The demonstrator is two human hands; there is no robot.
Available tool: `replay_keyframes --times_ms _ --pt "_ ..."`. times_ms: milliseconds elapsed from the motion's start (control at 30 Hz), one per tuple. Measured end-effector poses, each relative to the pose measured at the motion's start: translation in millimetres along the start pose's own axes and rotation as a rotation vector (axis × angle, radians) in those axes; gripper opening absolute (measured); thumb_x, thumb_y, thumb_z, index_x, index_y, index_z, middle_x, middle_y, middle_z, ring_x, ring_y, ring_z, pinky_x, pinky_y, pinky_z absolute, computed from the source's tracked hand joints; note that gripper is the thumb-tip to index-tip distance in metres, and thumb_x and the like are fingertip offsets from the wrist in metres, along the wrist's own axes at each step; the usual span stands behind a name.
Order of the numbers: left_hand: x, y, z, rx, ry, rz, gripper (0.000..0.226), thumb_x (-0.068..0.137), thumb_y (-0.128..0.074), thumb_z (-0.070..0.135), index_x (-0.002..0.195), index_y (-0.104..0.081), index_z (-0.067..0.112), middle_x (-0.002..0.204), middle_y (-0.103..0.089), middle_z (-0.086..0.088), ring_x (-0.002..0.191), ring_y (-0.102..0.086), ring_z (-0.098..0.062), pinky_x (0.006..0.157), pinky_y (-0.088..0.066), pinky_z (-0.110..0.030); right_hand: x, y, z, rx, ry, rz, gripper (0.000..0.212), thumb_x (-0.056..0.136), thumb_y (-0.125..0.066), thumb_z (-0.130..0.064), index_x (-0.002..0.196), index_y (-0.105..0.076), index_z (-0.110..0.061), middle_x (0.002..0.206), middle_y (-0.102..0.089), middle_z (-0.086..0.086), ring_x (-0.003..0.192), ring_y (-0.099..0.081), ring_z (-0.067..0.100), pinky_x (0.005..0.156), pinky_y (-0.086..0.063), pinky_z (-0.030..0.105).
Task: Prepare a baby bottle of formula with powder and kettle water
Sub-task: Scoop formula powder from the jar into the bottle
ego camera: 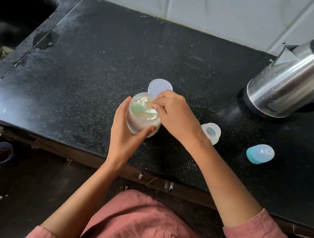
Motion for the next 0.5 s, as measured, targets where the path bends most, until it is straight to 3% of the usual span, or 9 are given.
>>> replay_keyframes --times_ms 133,267,400,500 --pt "-3 2 10 0.058 -0.021 0.027 0.089 0.07 -0.079 0.022 0.143 -0.028 0.015 0.149 -0.031 0.0 0.139 -0.023 -0.012 0.111 -0.018 -0.019 -14 19 11 0.194 -0.04 0.135 0.02 0.09 -0.052 -0.006 0.096 -0.07 -0.001 0.104 -0.066 0.009 0.091 -0.061 0.017 0.083 -0.048 0.028" --pt "-7 3 28 0.062 -0.118 0.089 0.085 0.072 -0.077 0.017 0.141 -0.028 0.017 0.143 -0.027 0.011 0.14 -0.014 -0.008 0.105 -0.01 -0.002 -32 39 25 0.197 -0.079 0.272 0.017 0.088 -0.056 -0.009 0.095 -0.071 -0.008 0.099 -0.068 0.005 0.084 -0.062 0.013 0.077 -0.053 0.033" --pt "-19 -8 54 0.035 -0.273 0.095 0.071 0.073 -0.074 0.015 0.134 -0.038 0.007 0.139 -0.034 0.004 0.135 -0.02 -0.005 0.109 -0.015 -0.008 -56 60 51 0.253 -0.172 0.384 0.017 0.087 -0.058 -0.011 0.099 -0.07 -0.013 0.1 -0.068 -0.001 0.081 -0.06 0.006 0.074 -0.052 0.02" --pt "-27 -29 67 -0.027 -0.338 0.008 0.066 0.073 -0.074 0.012 0.13 -0.04 0.012 0.136 -0.037 0.01 0.133 -0.03 -0.01 0.11 -0.022 -0.014 -74 66 80 0.346 -0.264 0.398 0.025 0.087 -0.056 -0.003 0.108 -0.066 -0.011 0.101 -0.067 0.0 0.08 -0.058 0.003 0.072 -0.047 0.006"
Point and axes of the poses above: each hand's wrist, its own x-axis towards the middle knuckle, its own y-axis out of the back of the hand, z = x × y, the point moved 4 cm from there along x, towards the middle knuckle
